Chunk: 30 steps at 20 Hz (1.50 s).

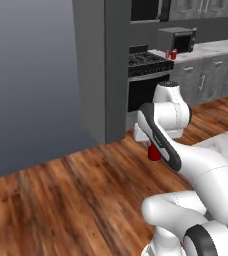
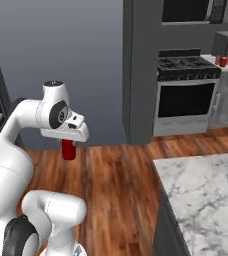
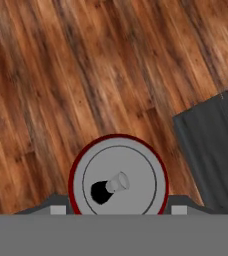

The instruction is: Four empty soda cans are scattered around the kitchen. Gather all the cans and cluster them next to the stove for recycling.

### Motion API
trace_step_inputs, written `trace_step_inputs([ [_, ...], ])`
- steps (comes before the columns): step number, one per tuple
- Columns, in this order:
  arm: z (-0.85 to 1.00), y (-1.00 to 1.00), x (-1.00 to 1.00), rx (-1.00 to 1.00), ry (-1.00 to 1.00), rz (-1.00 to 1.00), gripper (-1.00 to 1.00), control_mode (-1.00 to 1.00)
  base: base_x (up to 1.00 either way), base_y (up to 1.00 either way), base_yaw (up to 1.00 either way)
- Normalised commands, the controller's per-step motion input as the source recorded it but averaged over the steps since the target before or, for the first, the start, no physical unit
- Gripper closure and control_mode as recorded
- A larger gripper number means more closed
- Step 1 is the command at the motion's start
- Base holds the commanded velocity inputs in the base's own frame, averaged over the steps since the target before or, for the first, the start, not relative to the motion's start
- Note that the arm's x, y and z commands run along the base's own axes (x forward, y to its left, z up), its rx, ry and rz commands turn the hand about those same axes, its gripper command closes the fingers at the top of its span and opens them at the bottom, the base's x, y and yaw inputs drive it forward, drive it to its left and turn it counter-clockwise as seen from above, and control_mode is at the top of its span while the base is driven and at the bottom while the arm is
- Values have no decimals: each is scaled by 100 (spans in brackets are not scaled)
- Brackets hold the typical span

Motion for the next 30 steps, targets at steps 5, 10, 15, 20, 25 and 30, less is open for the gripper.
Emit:
trace_step_inputs([
  [5, 0, 0, 0, 0, 0, 0, 100, 100, 73, 20, -6],
  [10, 0, 0, 0, 0, 0, 0, 100, 100, 70, 24, -15],
  [15, 0, 0, 0, 0, 0, 0, 100, 100, 60, 28, -38],
  [20, 0, 0, 0, 0, 0, 0, 100, 100, 57, 28, -43],
  [25, 0, 0, 0, 0, 0, 0, 100, 100, 57, 28, -43],
  [30, 0, 0, 0, 0, 0, 0, 100, 100, 59, 28, -40],
])
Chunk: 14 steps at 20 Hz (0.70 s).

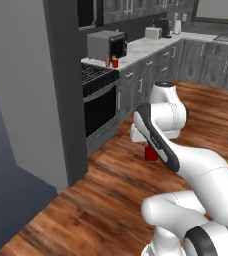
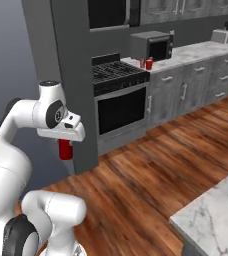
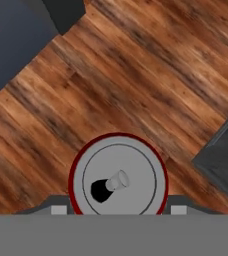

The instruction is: Four empty soda cans are scattered around the kitchen. Gather all the cans and cluster them next to the stove for recycling.

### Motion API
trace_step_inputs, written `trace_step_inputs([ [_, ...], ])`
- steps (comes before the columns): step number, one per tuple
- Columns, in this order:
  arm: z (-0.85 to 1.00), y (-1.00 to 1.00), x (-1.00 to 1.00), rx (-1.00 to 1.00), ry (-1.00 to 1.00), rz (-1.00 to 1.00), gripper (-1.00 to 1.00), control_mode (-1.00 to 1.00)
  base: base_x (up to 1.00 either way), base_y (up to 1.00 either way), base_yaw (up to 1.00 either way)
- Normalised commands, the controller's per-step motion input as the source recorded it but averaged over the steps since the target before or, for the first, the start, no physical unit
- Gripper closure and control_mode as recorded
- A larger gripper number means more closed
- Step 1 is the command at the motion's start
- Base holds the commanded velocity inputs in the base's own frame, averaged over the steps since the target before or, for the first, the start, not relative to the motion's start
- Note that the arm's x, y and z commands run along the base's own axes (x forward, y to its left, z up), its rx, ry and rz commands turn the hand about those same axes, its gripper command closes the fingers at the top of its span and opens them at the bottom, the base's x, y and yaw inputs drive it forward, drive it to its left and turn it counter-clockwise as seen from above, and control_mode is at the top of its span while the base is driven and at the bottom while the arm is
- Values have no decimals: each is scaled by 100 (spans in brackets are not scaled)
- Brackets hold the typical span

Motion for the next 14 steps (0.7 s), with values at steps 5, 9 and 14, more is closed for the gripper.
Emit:
trace_step_inputs([
  [5, 0, 0, 0, 0, 0, 0, 100, 100, 60, 28, -39],
  [9, 0, 0, 0, 0, 0, 0, 100, 100, 60, 29, -38],
  [14, 0, 0, 0, 0, 0, 0, 100, 100, 63, 29, -33],
])
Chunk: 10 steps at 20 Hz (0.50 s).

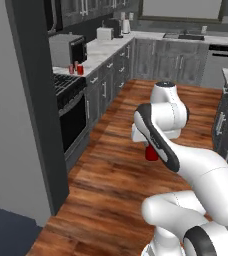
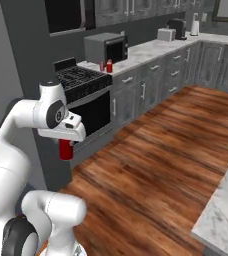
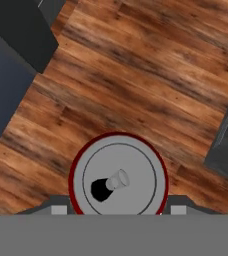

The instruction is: Four empty soda cans are scattered around the kitchen. Gather all the cans and cluster them next to the stove for recycling.

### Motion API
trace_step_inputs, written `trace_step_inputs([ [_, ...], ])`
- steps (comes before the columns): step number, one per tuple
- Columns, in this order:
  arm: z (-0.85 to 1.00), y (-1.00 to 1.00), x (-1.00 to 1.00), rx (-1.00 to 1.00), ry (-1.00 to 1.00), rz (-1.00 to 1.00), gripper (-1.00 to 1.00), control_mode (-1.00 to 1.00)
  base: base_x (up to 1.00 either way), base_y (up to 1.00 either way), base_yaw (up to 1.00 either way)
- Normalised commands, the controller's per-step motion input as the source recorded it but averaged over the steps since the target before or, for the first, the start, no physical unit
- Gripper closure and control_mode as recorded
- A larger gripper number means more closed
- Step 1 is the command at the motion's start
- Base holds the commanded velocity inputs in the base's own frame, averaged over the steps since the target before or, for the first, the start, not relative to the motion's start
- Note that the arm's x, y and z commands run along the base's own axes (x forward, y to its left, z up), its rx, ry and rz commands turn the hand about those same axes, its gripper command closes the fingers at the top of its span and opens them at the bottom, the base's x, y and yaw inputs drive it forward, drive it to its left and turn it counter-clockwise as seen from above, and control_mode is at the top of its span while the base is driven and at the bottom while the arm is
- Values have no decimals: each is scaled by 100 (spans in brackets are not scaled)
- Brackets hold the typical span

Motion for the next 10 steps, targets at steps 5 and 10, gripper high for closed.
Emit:
trace_step_inputs([
  [5, 0, 0, 0, 0, 0, 0, 100, 100, 73, 26, -20],
  [10, 0, 0, 0, 0, 0, 0, 100, 100, 74, 25, -18],
])
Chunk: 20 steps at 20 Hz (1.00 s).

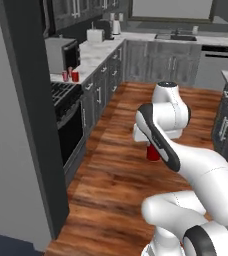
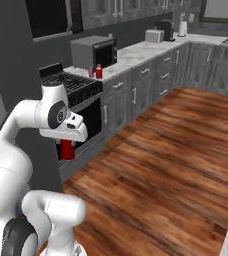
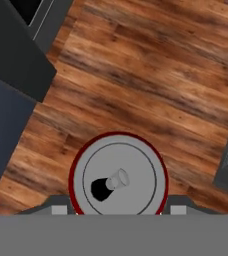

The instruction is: Four empty soda cans are scattered around the kitchen. Gather all the cans and cluster them next to the stove for recycling.

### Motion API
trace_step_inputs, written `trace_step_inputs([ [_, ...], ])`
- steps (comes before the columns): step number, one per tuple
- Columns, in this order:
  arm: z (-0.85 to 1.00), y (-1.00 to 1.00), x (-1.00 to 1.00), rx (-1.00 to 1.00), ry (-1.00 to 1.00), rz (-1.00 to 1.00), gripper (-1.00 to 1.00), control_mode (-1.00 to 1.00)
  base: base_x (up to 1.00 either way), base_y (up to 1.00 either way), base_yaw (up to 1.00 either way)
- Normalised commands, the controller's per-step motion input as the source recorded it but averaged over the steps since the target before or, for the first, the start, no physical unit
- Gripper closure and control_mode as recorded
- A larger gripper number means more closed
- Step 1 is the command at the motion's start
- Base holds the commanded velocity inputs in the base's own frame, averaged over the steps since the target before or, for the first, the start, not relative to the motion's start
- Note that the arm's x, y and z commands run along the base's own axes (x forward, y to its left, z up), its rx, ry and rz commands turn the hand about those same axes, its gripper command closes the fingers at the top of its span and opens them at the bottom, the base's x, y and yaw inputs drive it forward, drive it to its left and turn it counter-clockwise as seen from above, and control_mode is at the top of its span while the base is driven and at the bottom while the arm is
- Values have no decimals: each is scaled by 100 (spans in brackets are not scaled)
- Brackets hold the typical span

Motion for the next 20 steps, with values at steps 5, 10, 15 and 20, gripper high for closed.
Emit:
trace_step_inputs([
  [5, 0, 0, 0, 0, 0, 0, 100, 100, 74, 23, -16],
  [10, 0, 0, 0, 0, 0, 0, 100, 100, 75, 21, -14],
  [15, 0, 0, 0, 0, 0, 0, 100, 100, 75, 17, -10],
  [20, 0, 0, 0, 0, 0, 0, 100, 100, 75, 13, -5],
])
